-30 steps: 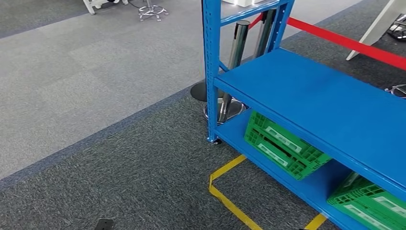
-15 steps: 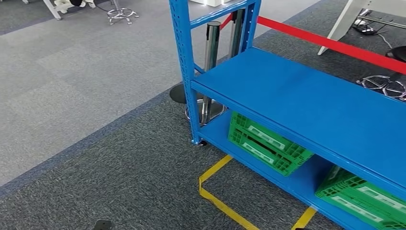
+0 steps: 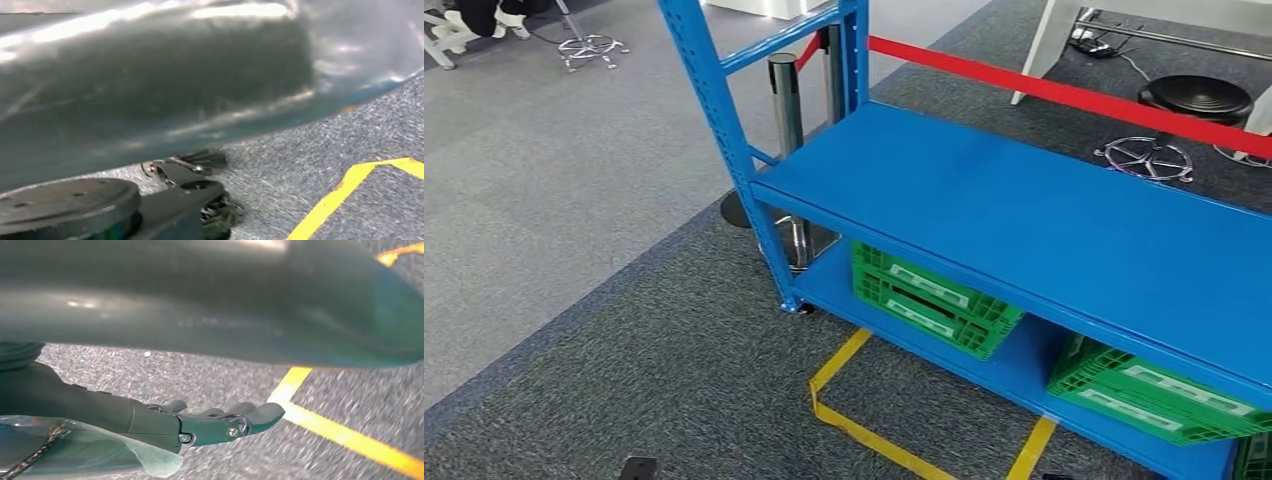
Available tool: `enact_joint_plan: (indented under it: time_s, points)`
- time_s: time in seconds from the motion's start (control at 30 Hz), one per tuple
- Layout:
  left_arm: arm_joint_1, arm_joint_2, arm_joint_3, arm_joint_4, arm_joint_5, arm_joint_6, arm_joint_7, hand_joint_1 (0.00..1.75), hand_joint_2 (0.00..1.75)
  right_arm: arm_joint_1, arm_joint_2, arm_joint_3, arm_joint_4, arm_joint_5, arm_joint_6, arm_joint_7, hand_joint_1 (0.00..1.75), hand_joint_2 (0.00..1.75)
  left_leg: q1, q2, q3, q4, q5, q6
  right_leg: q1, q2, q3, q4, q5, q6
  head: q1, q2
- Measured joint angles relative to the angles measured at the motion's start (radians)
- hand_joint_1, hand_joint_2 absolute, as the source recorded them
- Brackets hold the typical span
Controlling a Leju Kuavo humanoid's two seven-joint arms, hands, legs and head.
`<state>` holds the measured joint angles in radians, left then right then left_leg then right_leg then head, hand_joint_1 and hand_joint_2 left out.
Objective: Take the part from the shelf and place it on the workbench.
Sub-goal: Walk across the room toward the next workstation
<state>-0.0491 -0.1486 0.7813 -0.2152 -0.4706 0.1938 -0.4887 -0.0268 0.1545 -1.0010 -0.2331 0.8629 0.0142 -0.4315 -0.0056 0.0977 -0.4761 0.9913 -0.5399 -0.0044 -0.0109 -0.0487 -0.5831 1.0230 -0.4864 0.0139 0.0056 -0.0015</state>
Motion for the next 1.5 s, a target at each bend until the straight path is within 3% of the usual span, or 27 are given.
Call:
enact_joint_plan:
  time_s: [0.07,0.13,0.17,0.2,0.23,0.3,0.37,0.43,0.5,0.57,0.63,0.7,0.73,0.77,0.8,0.87,0.93,1.0,1.07,1.13,1.2,1.23,1.27,1.37,1.43,1.5]
  points:
    - [-0.003,0.0,0.0,0.0,-0.001,0.0,-0.002,0.0,0.0,0.0,0.0,0.0,0.0,0.001,-0.001,0.0,0.0,0.0,0.007,-0.033,-0.014,0.044,-0.03,-0.009,-0.003,0.021,0.007,-0.002,-0.003,-0.012,-0.003,0.0]
    - [-0.002,0.001,0.001,0.0,-0.004,-0.001,-0.003,0.0,0.0,-0.004,0.0,0.0,0.0,0.002,0.0,-0.001,0.0,0.0,0.011,-0.075,-0.079,0.17,-0.08,-0.015,-0.003,0.044,0.013,-0.003,-0.008,-0.022,-0.007,0.0]
    - [0.001,0.002,0.002,0.0,-0.004,-0.001,-0.003,0.0,0.0,-0.005,0.0,0.0,0.0,0.002,0.001,-0.001,0.0,0.0,0.012,-0.083,-0.12,0.24,-0.1,-0.016,-0.003,0.057,0.017,-0.003,-0.011,-0.025,-0.008,0.0]
    - [0.003,0.002,0.002,0.0,-0.005,-0.002,-0.003,0.0,0.0,-0.005,0.0,0.0,0.0,0.003,0.001,-0.001,0.0,0.0,0.012,-0.087,-0.153,0.288,-0.104,-0.016,-0.003,0.071,0.021,-0.003,-0.014,-0.026,-0.008,0.0]
    - [0.005,0.002,0.002,0.0,-0.006,-0.002,-0.003,0.0,0.0,-0.003,0.0,0.0,0.0,0.003,0.002,-0.001,0.0,0.0,0.012,-0.089,-0.172,0.303,-0.087,-0.014,-0.002,0.086,0.027,-0.003,-0.018,-0.027,-0.008,0.0]
    - [0.005,0.003,0.004,0.0,-0.007,-0.003,-0.004,0.0,0.0,-0.002,0.0,-0.001,0.0,0.006,0.002,-0.002,0.0,0.0,0.012,-0.101,-0.161,0.222,-0.001,-0.006,-0.002,0.114,0.041,-0.003,-0.025,-0.025,-0.008,0.0]
    - [0.005,0.005,0.008,0.0,-0.006,-0.001,-0.005,0.0,0.0,-0.002,0.001,-0.001,0.001,0.009,0.002,-0.002,0.0,0.0,0.012,-0.145,-0.125,0.105,0.069,0.008,-0.003,0.14,0.045,-0.002,-0.032,-0.018,-0.007,0.0]
    - [0.005,0.007,0.012,0.0,-0.005,0.001,-0.006,0.0,0.0,-0.004,0.001,-0.001,0.001,0.011,0.002,-0.002,0.0,0.0,0.011,-0.172,-0.105,0.049,0.072,0.018,-0.007,0.161,0.04,-0.003,-0.035,-0.007,-0.009,0.0]
    - [0.002,0.007,0.015,-0.001,-0.004,0.002,-0.006,0.0,0.0,-0.001,0.001,-0.001,0.002,0.012,0.002,-0.003,0.0,0.0,0.011,-0.158,-0.094,0.027,0.064,0.022,-0.01,0.172,0.035,-0.008,-0.035,0.007,-0.012,0.0]
    - [0.0,0.006,0.017,-0.001,-0.004,0.002,-0.006,0.0,0.0,0.0,0.001,-0.001,0.002,0.013,0.002,-0.003,0.0,0.0,0.015,-0.137,-0.08,0.007,0.066,0.028,-0.007,0.134,0.021,0.014,-0.051,0.017,-0.008,0.0]
    - [0.001,0.007,0.019,-0.001,-0.004,0.002,-0.006,0.0,0.0,-0.005,0.001,-0.001,0.002,0.013,0.002,-0.004,0.0,0.0,0.014,-0.11,-0.067,-0.003,0.062,0.035,-0.004,0.078,-0.032,0.113,-0.099,0.023,-0.004,0.0]
    - [0.003,0.007,0.021,-0.001,-0.004,0.002,-0.006,0.0,0.0,-0.007,0.001,-0.001,0.002,0.014,0.003,-0.004,0.0,0.0,0.012,-0.083,-0.059,-0.002,0.053,0.039,-0.005,0.059,-0.105,0.233,-0.138,0.028,-0.004,0.0]
    - [0.004,0.006,0.022,-0.001,-0.004,0.002,-0.006,0.0,0.0,-0.005,0.001,-0.001,0.002,0.014,0.003,-0.004,0.0,0.0,0.011,-0.071,-0.053,-0.002,0.048,0.039,-0.005,0.056,-0.124,0.256,-0.132,0.03,-0.004,0.0]
    - [0.004,0.006,0.023,-0.001,-0.004,0.002,-0.006,0.0,0.0,-0.002,0.001,-0.001,0.002,0.014,0.003,-0.004,0.0,0.0,0.011,-0.06,-0.045,-0.002,0.041,0.038,-0.005,0.052,-0.123,0.241,-0.106,0.031,-0.004,0.0]
    - [0.003,0.006,0.023,-0.001,-0.004,0.002,-0.006,0.0,0.0,0.0,0.0,-0.001,0.002,0.014,0.003,-0.004,0.0,0.0,0.011,-0.049,-0.036,-0.001,0.034,0.036,-0.005,0.043,-0.101,0.189,-0.065,0.031,-0.004,0.0]
    - [0.003,0.005,0.024,-0.001,-0.004,0.002,-0.006,0.0,0.0,-0.001,0.0,-0.001,0.002,0.014,0.003,-0.004,0.0,0.0,0.007,-0.03,-0.018,0.001,0.017,0.028,0.0,-0.002,-0.038,0.06,0.0,0.025,-0.003,0.0]
    - [0.002,0.005,0.025,-0.001,-0.004,0.002,-0.006,0.0,0.0,-0.006,-0.001,-0.001,0.002,0.014,0.003,-0.004,0.0,0.0,-0.001,-0.011,-0.008,0.004,0.004,0.017,0.005,-0.027,-0.007,0.002,0.011,0.011,-0.004,0.0]
    - [-0.002,0.005,0.025,-0.001,-0.004,0.002,-0.006,0.0,0.0,-0.006,-0.001,-0.001,0.002,0.014,0.003,-0.004,0.0,0.0,-0.002,0.007,-0.001,0.002,-0.004,0.009,0.006,-0.007,-0.005,0.001,0.006,-0.002,-0.005,0.0]
    - [-0.007,0.005,0.025,-0.001,-0.007,0.002,-0.006,0.0,0.0,-0.002,-0.001,-0.001,0.002,0.014,0.003,-0.004,0.0,0.0,0.002,-0.012,-0.002,0.025,-0.025,-0.001,0.002,0.013,0.0,-0.003,0.004,-0.011,-0.009,0.0]
    - [-0.006,0.006,0.025,-0.002,-0.01,0.002,-0.006,0.0,0.0,-0.004,-0.001,-0.002,0.002,0.014,0.003,-0.005,0.0,0.0,0.009,-0.062,-0.048,0.127,-0.073,-0.01,-0.002,0.036,0.007,-0.005,0.0,-0.02,-0.015,0.0]
    - [-0.001,0.008,0.026,-0.002,-0.011,0.001,-0.006,0.0,0.0,-0.006,0.0,-0.002,0.002,0.015,0.003,-0.005,0.0,0.0,0.013,-0.086,-0.126,0.261,-0.112,-0.015,-0.002,0.064,0.014,-0.005,-0.006,-0.026,-0.016,0.0]
    - [0.002,0.008,0.026,-0.002,-0.011,0.001,-0.005,0.0,0.0,-0.006,0.0,-0.002,0.002,0.016,0.002,-0.005,0.0,0.0,0.014,-0.088,-0.153,0.293,-0.106,-0.016,-0.002,0.078,0.02,-0.005,-0.009,-0.027,-0.017,0.0]
    - [0.004,0.009,0.026,-0.002,-0.011,0.001,-0.005,0.0,0.0,-0.004,0.0,-0.002,0.002,0.017,0.002,-0.005,0.0,0.0,0.015,-0.089,-0.164,0.289,-0.079,-0.016,-0.002,0.09,0.027,-0.005,-0.013,-0.027,-0.017,0.0]
    - [0.003,0.011,0.03,-0.002,-0.013,0.001,-0.004,0.0,0.0,-0.001,0.0,-0.003,0.002,0.017,-0.001,-0.005,0.0,0.0,0.015,-0.099,-0.13,0.13,0.051,-0.006,-0.001,0.113,0.047,-0.004,-0.027,-0.019,-0.017,0.0]
    - [0.0,0.011,0.033,-0.002,-0.016,-0.001,-0.004,0.0,0.0,-0.002,0.0,-0.003,0.002,0.018,-0.004,-0.006,0.0,0.0,0.014,-0.109,-0.109,0.053,0.077,0.001,0.002,0.12,0.048,-0.001,-0.034,-0.011,-0.017,0.0]
    - [-0.002,0.01,0.033,-0.002,-0.019,-0.004,-0.005,0.0,0.0,-0.002,0.0,-0.003,0.002,0.019,-0.008,-0.007,0.0,0.0,0.013,-0.113,-0.104,0.036,0.07,0.002,0.003,0.118,0.046,-0.002,-0.038,-0.011,-0.017,0.0]
